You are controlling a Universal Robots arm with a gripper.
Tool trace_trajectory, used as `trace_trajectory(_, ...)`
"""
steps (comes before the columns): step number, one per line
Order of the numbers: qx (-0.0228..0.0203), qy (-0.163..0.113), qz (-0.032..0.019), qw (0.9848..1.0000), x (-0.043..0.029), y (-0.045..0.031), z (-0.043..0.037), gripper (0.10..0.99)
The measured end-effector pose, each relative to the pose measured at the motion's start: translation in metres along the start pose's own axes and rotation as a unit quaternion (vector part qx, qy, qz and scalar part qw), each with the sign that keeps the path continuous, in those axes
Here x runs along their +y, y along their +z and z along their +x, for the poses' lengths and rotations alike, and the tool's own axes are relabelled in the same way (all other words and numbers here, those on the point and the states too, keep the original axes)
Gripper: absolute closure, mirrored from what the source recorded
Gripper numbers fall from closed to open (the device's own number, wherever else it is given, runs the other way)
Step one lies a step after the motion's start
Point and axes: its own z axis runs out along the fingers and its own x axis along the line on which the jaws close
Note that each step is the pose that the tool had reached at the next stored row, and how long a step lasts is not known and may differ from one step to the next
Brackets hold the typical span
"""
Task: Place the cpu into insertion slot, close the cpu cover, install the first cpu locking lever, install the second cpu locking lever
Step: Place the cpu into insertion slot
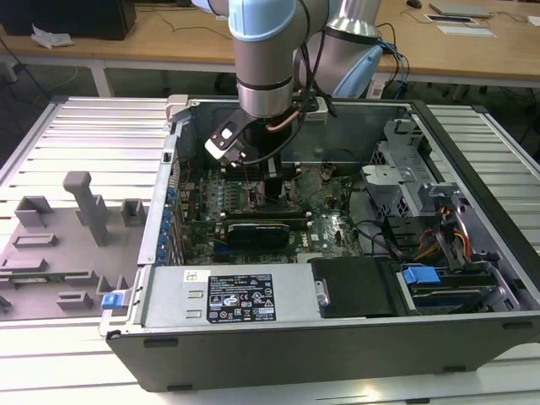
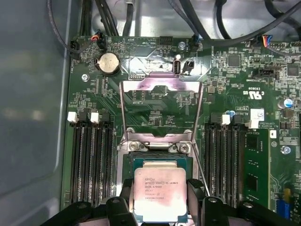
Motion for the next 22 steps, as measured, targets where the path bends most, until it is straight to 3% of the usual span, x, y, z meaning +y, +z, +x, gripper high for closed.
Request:
trace_trajectory(9,-0.0011,0.01,-0.0001,0.9999,-0.0013,0.0097,0.0041,0.545)
trace_trajectory(20,-0.0013,0.012,-0.0001,0.9999,-0.002,0.0119,0.0041,0.545)
trace_trajectory(21,-0.0012,0.012,-0.0002,0.9999,-0.002,0.012,0.0041,0.537)
trace_trajectory(22,-0.0012,0.012,-0.0002,0.9999,-0.002,0.012,0.0041,0.471)
